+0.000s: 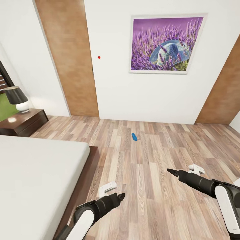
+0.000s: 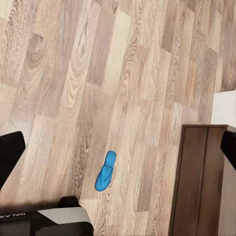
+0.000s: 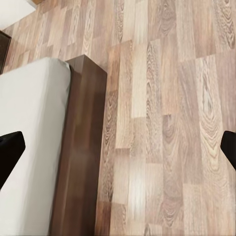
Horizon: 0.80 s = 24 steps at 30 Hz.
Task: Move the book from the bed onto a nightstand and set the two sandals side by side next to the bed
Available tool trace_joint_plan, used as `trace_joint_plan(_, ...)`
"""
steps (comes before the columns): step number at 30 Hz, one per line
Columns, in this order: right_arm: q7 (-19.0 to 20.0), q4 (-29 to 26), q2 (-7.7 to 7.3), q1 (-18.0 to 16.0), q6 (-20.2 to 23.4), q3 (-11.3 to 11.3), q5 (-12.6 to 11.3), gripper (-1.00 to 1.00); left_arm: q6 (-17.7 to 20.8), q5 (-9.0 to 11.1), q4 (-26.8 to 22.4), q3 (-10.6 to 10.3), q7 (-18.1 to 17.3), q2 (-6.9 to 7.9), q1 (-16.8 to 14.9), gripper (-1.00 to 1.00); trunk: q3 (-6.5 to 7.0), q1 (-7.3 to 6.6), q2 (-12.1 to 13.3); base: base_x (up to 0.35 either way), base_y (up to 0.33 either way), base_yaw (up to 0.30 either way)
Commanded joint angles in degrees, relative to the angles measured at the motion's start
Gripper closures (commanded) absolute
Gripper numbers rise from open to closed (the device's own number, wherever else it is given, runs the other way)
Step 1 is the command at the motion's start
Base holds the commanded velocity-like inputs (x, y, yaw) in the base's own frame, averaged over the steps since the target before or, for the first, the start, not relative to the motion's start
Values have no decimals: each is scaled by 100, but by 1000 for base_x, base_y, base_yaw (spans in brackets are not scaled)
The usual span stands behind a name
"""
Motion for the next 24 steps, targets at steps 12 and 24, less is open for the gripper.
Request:
trace_joint_plan(12,60,-3,0,-6,25,-8,49,-100,-1,56,-8,-10,65,0,-8,-100,-11,6,-12,294,0,1)
trace_joint_plan(24,60,-3,0,-6,25,-10,50,-100,1,55,-8,-17,66,0,-13,-100,-11,6,-12,333,0,0)
